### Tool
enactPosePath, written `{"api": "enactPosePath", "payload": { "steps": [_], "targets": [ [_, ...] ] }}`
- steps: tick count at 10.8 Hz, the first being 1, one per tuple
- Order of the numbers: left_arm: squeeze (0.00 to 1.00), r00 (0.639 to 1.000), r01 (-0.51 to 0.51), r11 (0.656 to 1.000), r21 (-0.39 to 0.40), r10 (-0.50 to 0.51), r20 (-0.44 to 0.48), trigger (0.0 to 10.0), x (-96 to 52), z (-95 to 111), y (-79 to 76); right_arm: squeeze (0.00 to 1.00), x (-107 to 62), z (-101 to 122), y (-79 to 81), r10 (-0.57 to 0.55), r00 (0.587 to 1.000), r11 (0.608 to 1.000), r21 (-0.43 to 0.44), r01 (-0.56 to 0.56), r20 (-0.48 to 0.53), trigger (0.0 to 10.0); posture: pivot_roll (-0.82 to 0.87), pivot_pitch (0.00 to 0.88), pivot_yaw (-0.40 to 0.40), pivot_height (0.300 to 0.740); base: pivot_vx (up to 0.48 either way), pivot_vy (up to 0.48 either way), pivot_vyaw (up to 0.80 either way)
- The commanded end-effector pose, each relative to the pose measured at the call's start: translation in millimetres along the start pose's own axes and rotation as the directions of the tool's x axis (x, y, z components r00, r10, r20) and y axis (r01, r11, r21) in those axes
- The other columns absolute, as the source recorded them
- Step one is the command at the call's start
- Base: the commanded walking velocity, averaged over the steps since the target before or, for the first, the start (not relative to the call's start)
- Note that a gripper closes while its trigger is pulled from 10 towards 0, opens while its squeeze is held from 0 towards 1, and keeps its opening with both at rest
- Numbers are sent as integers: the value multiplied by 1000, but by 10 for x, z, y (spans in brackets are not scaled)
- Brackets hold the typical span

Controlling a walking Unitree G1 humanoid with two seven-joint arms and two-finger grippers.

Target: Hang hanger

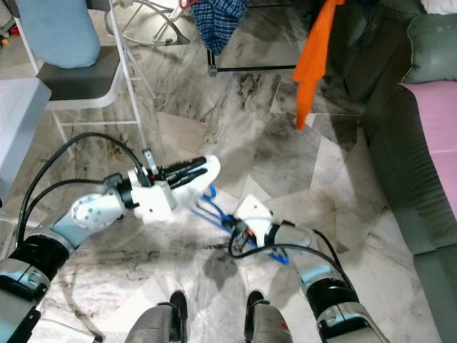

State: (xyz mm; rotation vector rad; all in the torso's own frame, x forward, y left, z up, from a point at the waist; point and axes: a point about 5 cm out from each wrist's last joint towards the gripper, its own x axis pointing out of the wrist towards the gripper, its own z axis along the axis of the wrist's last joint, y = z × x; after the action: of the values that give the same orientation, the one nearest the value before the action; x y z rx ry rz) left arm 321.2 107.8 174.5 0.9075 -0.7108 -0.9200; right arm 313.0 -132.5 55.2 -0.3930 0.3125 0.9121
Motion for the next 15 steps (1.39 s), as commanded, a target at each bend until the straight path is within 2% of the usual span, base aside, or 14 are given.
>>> {"api": "enactPosePath", "payload": {
  "steps": [1, 3, 4, 5, 6, 7, 8, 9, 10, 11, 12, 13, 15],
  "targets": [
    [0, 998, -39, 999, -1, 39, 49, 10000, 35, 86, 75, 0, 11, -116, 73, 0, 999, 1000, 29, 2, -35, 10000, 5, 277, 48, 740, 0, 0, 0],
    [0, 999, -52, 999, 0, 52, 8, 10000, -27, 29, 115, 0, -97, -211, -75, -160, 986, 983, 81, 163, -44, 10000, 8, 278, 49, 740, 0, 0, 0],
    [0, 993, -105, 995, -1, 104, -55, 10000, -132, -54, 197, 0, -330, -319, -334, -394, 917, 902, 164, 399, -62, 10000, 5, 279, 49, 740, 0, 0, 0],
    [0, 989, -126, 992, -6, 125, -85, 10000, -180, -89, 220, 0, -466, -324, -459, -488, 872, 854, 186, 486, -40, 10000, 6, 280, 47, 740, 0, 0, 0],
    [0, 985, -116, 993, -7, 114, -130, 10000, -252, -153, 163, 0, -562, -238, -550, -526, 850, 837, 198, 510, 37, 10000, 7, 279, 43, 740, 0, 0, 0],
    [0, 979, -119, 993, -16, 115, -171, 10000, -301, -207, 110, 0, -611, -121, -560, -480, 868, 873, 159, 460, 123, 10000, -1, 274, 44, 740, 0, 0, 0],
    [0, 973, -155, 987, -30, 147, -179, 10000, -289, -213, 110, 0, -698, -79, -630, -511, 848, 858, 141, 493, 143, 10000, -17, 268, 49, 740, 0, 0, 0],
    [0, 972, -162, 986, -36, 153, -179, 10000, -270, -211, 97, 0, -744, -77, -673, -541, 828, 839, 166, 519, 147, 10000, -21, 264, 52, 740, 0, 0, 0],
    [0, 974, -136, 989, -62, 122, -191, 10000, -207, -221, -43, 0, -788, 9, -718, -552, 809, 827, 257, 501, 200, 10000, -24, 264, 54, 740, 0, 0, 0],
    [0, 978, -97, 992, -86, 79, -191, 10000, -137, -212, -205, 0, -702, 133, -605, -446, 857, 887, 257, 384, 258, 10000, -32, 269, 54, 740, 0, 0, 0],
    [0, 980, -96, 989, -108, 75, -185, 10000, -70, -189, -287, 0, -609, 183, -457, -329, 903, 935, 229, 270, 276, 10000, -42, 269, 54, 740, 0, 0, 0],
    [0, 982, -120, 984, -133, 99, -160, 10000, 20, -136, -330, 0, -543, 108, -311, -240, 941, 960, 199, 194, 239, 10000, -54, 264, 55, 740, 0, 0, 0],
    [0, 974, -182, 973, -143, 158, -161, 10000, 80, -132, -264, 0, -635, -178, -221, -261, 954, 926, 319, 204, 147, 10000, -61, 256, 50, 740, 0, 0, 0]
  ]
}}
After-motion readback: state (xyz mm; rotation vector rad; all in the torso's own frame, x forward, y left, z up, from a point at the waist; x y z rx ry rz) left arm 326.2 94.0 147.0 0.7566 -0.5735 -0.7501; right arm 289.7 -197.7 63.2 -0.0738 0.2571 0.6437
